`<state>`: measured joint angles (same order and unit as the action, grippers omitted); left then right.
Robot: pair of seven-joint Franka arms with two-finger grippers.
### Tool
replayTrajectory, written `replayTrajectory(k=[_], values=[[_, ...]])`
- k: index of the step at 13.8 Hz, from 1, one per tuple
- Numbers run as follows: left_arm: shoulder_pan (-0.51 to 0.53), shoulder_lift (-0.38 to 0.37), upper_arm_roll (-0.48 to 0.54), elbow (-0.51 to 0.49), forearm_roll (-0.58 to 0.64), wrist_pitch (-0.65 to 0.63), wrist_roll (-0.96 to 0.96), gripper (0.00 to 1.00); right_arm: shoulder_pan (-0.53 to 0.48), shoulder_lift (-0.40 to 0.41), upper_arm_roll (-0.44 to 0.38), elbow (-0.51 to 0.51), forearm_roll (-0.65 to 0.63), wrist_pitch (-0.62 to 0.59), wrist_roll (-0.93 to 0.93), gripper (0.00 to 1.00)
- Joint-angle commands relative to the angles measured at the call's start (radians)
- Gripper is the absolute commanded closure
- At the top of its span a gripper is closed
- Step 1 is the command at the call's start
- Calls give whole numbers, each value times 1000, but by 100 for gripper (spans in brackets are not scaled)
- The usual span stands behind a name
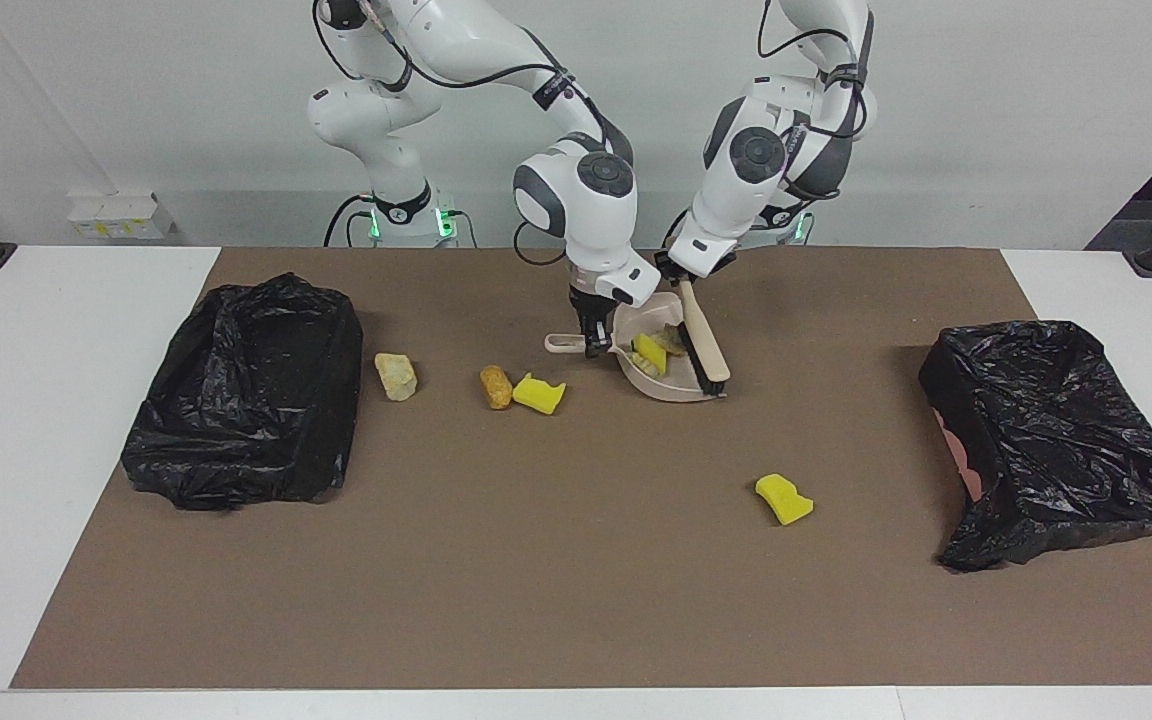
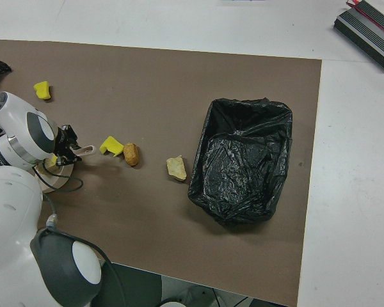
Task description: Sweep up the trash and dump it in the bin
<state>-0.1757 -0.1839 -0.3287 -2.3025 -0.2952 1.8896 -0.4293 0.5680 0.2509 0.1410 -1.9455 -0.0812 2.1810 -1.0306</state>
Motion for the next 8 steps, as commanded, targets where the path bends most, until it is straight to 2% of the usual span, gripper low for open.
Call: replayTrajectory(k=[1, 3, 5, 8], values=[[82, 46, 11, 87, 97, -47, 214, 100, -17, -18, 5, -15, -19, -18, 29, 100], [81, 95, 55, 154, 238, -32, 344, 100, -23, -38, 0, -12, -17, -47, 62, 100], [79, 157, 132, 228, 277, 5, 491, 100, -43, -53, 0, -12, -17, -79, 157, 100], [81, 251, 194, 340, 422, 42, 737, 100, -43, -62, -1, -13, -22, -83, 224, 100]])
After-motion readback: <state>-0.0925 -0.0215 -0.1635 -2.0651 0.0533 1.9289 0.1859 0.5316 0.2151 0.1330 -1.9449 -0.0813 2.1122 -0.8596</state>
